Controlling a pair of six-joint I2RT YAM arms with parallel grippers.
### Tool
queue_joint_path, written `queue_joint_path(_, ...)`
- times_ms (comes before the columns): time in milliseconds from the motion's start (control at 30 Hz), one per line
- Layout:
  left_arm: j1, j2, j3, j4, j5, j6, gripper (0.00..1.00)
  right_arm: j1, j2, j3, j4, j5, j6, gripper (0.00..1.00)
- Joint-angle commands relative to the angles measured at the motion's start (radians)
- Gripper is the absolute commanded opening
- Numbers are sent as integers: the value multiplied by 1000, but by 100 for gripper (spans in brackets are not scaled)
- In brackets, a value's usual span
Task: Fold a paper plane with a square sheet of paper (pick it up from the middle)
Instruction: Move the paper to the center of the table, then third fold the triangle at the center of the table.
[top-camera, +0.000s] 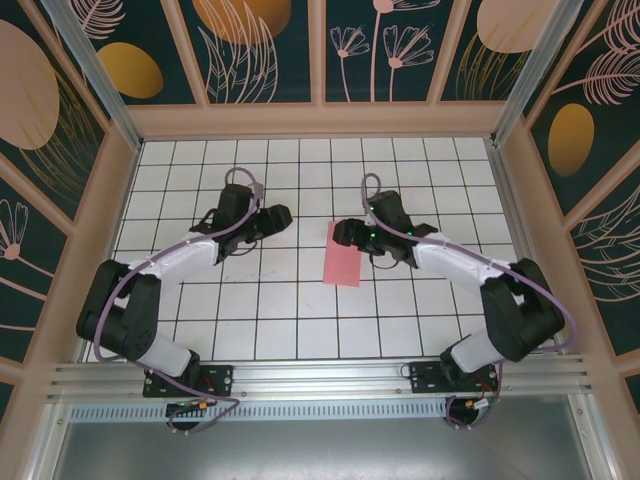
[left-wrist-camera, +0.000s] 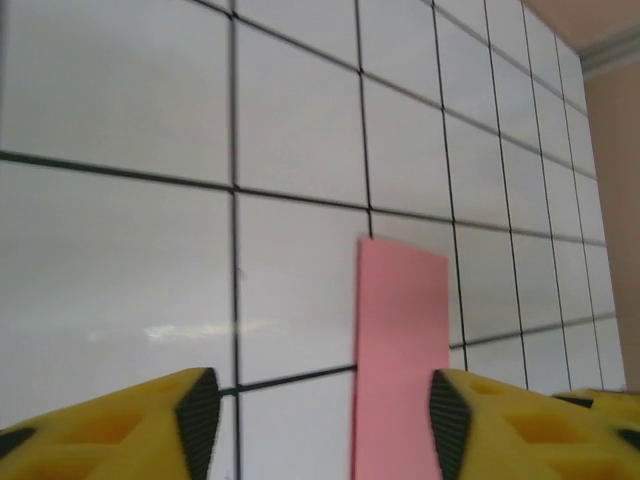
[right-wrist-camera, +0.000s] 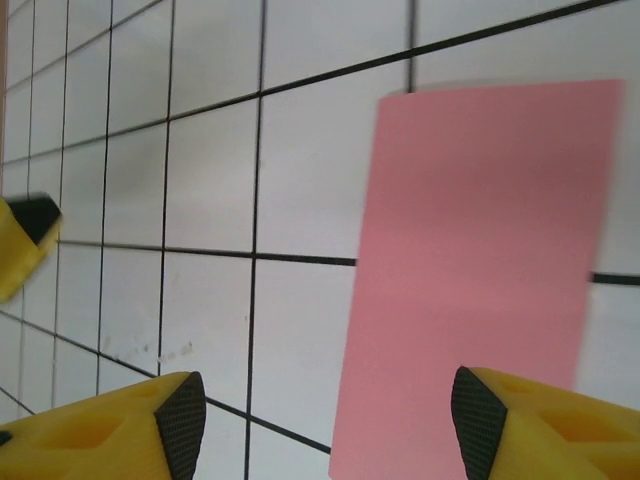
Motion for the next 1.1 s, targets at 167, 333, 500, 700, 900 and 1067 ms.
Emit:
queue_joint_path(167, -139, 210, 107, 144, 142, -87, 32, -79, -102, -193, 30, -30, 210, 68)
queue_joint_path(333, -176, 338, 199, 135, 192, -131, 23, -81, -102, -228, 93, -97, 222, 67)
queue_joint_path(500, -186, 396, 225, 134, 204, -137, 21, -82, -96, -248, 116, -126, 245, 65)
queue_joint_path(700, -190, 444, 253, 80, 205, -101, 19, -73, -71, -250, 109, -146, 247, 63)
queue_joint_path(900, -189, 477, 257, 17, 143, -89, 18, -50, -29, -224, 68, -135, 242, 62)
queue_joint_path(1067, -189, 497, 250, 14, 122, -97, 17, -36, 2, -200, 40, -140, 231, 61)
